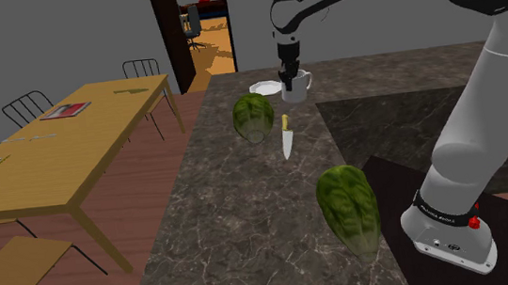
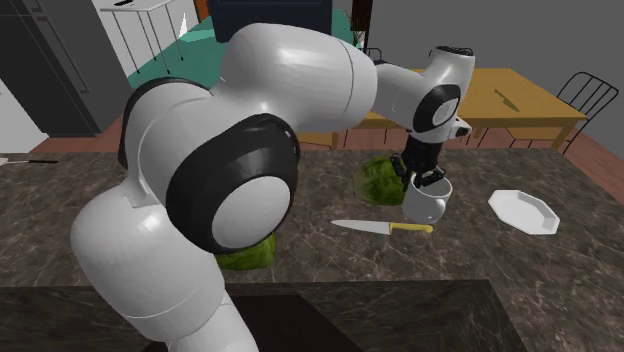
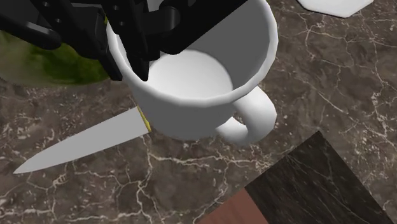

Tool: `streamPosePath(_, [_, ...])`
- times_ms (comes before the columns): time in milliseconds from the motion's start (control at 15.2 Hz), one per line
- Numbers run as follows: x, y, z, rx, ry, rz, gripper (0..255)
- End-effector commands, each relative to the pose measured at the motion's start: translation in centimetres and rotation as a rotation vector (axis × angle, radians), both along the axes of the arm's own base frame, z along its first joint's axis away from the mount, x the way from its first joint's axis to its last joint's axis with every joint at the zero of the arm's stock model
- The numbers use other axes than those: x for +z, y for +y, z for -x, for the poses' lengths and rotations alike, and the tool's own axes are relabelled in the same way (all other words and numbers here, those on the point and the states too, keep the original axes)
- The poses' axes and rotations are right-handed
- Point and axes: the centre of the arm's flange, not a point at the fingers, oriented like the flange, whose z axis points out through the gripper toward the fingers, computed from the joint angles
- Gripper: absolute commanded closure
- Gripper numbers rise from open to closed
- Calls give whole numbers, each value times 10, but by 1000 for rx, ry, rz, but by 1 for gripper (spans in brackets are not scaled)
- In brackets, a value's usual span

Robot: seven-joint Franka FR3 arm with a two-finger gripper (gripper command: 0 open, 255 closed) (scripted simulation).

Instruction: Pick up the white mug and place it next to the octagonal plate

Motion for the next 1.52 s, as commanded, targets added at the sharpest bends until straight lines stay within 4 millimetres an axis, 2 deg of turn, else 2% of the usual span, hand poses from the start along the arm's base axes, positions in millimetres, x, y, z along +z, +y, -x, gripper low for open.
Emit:
streamPosePath(0, [-4, -26, -8, 1, -1, 1, 255])
streamPosePath(1452, [-43, -305, -78, 1, -1, 1, 255])
